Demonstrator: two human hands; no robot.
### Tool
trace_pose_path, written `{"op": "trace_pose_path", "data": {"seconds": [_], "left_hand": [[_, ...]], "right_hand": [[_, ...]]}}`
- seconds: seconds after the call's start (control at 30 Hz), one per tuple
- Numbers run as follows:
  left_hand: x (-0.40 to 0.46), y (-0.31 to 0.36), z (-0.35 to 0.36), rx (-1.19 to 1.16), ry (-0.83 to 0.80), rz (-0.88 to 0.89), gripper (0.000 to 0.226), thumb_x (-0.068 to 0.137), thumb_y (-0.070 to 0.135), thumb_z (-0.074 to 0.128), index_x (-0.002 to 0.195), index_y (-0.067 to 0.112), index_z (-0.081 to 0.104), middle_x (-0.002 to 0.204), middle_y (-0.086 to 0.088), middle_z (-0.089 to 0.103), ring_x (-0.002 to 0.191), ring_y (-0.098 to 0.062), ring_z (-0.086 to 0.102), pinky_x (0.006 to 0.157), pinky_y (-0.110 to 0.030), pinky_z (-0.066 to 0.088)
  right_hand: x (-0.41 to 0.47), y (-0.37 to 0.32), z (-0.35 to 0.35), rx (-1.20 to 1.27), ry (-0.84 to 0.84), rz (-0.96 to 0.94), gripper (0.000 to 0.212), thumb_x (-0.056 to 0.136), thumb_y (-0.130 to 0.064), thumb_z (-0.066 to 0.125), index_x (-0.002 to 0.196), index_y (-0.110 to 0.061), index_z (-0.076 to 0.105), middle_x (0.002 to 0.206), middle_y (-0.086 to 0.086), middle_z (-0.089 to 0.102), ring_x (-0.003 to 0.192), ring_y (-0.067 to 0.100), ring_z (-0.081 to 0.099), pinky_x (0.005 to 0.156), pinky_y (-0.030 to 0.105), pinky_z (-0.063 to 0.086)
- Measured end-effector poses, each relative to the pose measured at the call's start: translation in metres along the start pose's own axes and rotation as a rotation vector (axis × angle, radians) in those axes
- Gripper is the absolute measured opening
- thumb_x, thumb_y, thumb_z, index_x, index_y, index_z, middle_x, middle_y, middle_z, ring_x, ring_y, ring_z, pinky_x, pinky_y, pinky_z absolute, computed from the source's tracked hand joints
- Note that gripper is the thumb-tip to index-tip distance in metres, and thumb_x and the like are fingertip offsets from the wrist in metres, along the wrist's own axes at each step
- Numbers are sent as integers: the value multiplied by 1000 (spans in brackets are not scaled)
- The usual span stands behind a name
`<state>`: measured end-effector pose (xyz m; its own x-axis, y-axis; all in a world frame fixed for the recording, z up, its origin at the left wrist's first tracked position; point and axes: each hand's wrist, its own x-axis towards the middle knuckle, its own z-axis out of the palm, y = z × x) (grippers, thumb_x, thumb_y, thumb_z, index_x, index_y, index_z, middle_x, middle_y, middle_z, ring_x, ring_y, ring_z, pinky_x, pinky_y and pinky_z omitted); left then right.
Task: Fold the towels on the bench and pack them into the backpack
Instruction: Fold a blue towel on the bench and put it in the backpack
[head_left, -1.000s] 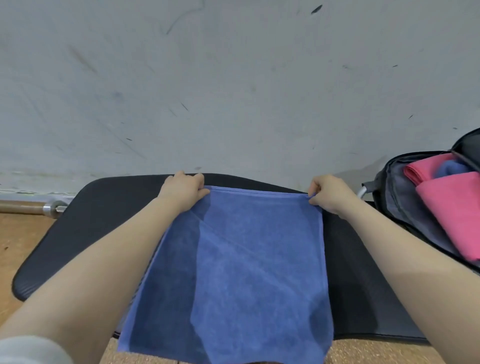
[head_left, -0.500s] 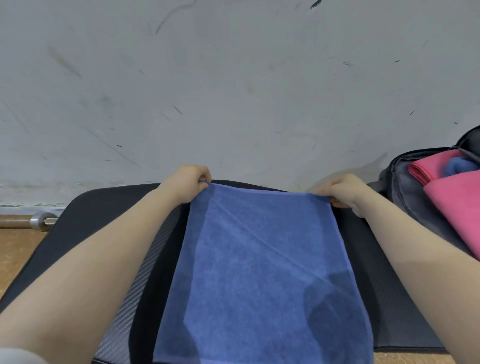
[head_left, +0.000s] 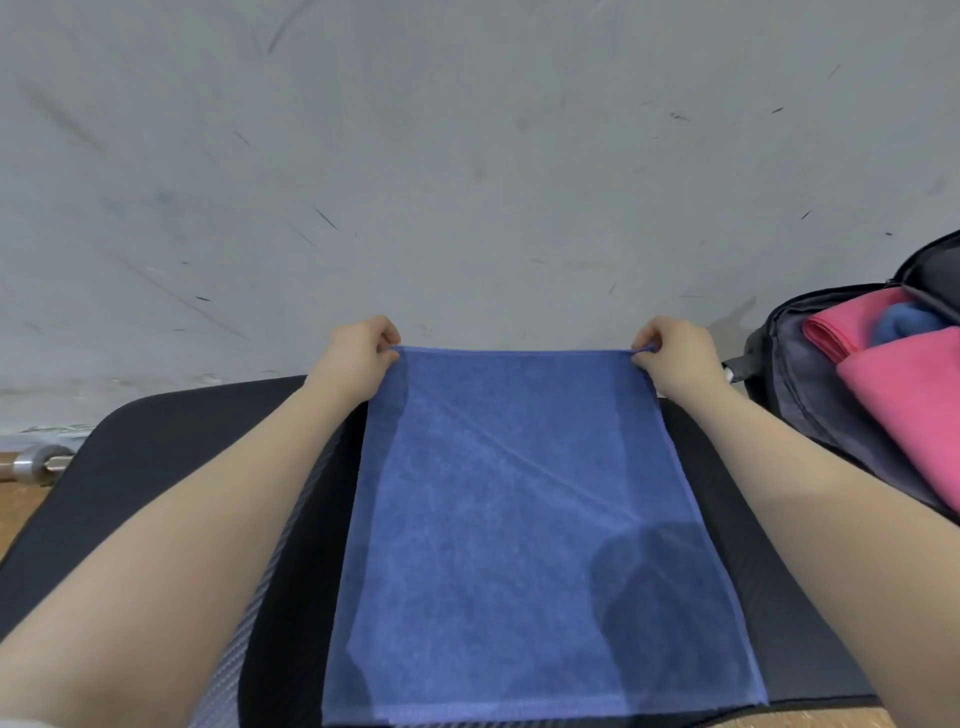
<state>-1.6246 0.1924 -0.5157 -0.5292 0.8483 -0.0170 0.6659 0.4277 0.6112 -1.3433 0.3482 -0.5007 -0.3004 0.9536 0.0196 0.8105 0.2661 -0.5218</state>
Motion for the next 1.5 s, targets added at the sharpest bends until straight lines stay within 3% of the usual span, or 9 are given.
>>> {"op": "trace_pose_path", "data": {"seconds": [0.13, 0.23, 0.47, 0.8, 0.93, 1.13, 1.27, 1.33, 1.5], "left_hand": [[-13, 8, 10, 23, 92, -14, 43, 94, 1, 36, 136, 8, 34, 141, -11, 37, 117, -27, 46, 88, -36, 40], [-36, 13, 18, 129, 140, 25, 37, 95, 9, 39, 132, 4, 39, 137, -14, 38, 118, -30, 44, 88, -38, 40], [-102, 41, 22, 216, 89, -80, 20, 94, 19, 46, 104, 3, 54, 114, -14, 48, 96, -30, 51, 69, -37, 42], [-194, 65, 51, 405, 65, -318, 31, 97, 21, 39, 121, 5, 48, 127, -15, 42, 115, -34, 39, 81, -40, 38], [-219, 63, 50, 367, 122, -380, 33, 97, 20, 38, 124, 1, 43, 129, -19, 40, 114, -37, 39, 80, -44, 39], [-229, 36, 30, 275, 178, -413, 28, 96, 20, 41, 111, -2, 49, 114, -20, 50, 99, -35, 47, 72, -40, 39], [-225, 21, 22, 276, 164, -341, 25, 94, 24, 49, 97, 0, 54, 89, -12, 49, 78, -25, 42, 65, -34, 34], [-224, 17, 24, 289, 140, -277, 23, 94, 22, 47, 96, 0, 53, 88, -11, 48, 78, -24, 42, 65, -34, 34], [-218, 3, 7, -25, 93, -303, 21, 93, 22, 47, 89, 4, 57, 83, -6, 57, 75, -21, 49, 63, -33, 42]], "right_hand": [[-4, -2, 10, -48, -24, -28, 40, 87, 0, 52, 127, -2, 46, 130, 21, 46, 114, 35, 47, 86, 32, 36], [-25, 4, 10, -113, -66, -78, 43, 89, -2, 51, 131, -3, 42, 139, 21, 36, 123, 38, 41, 99, 37, 33], [-81, 30, -22, -64, -178, -128, 27, 88, -5, 51, 115, -3, 53, 126, 16, 45, 97, 25, 49, 83, 28, 37], [-141, 60, -40, 10, -420, -21, 37, 87, -25, 59, 113, -4, 43, 104, 9, 50, 83, 22, 48, 51, 26, 32], [-158, 57, -40, 113, -465, 31, 12, 88, -15, 52, 92, -6, 44, 83, 5, 48, 67, 17, 45, 48, 25, 30], [-178, 44, -30, 271, -397, 207, 39, 83, -2, 49, 57, -16, 24, 56, 0, 27, 51, 13, 24, 47, 23, 18], [-189, 46, -16, 362, -349, 296, 23, 82, -14, 58, 64, -5, 46, 65, 10, 49, 58, 22, 49, 52, 29, 34], [-195, 43, -9, 417, -278, 328, 23, 83, -20, 61, 90, 2, 62, 87, 15, 65, 80, 29, 64, 65, 34, 47], [-209, 39, -3, 586, -43, 390, 25, 84, -19, 57, 92, 4, 57, 86, 21, 61, 75, 26, 58, 60, 34, 43]]}}
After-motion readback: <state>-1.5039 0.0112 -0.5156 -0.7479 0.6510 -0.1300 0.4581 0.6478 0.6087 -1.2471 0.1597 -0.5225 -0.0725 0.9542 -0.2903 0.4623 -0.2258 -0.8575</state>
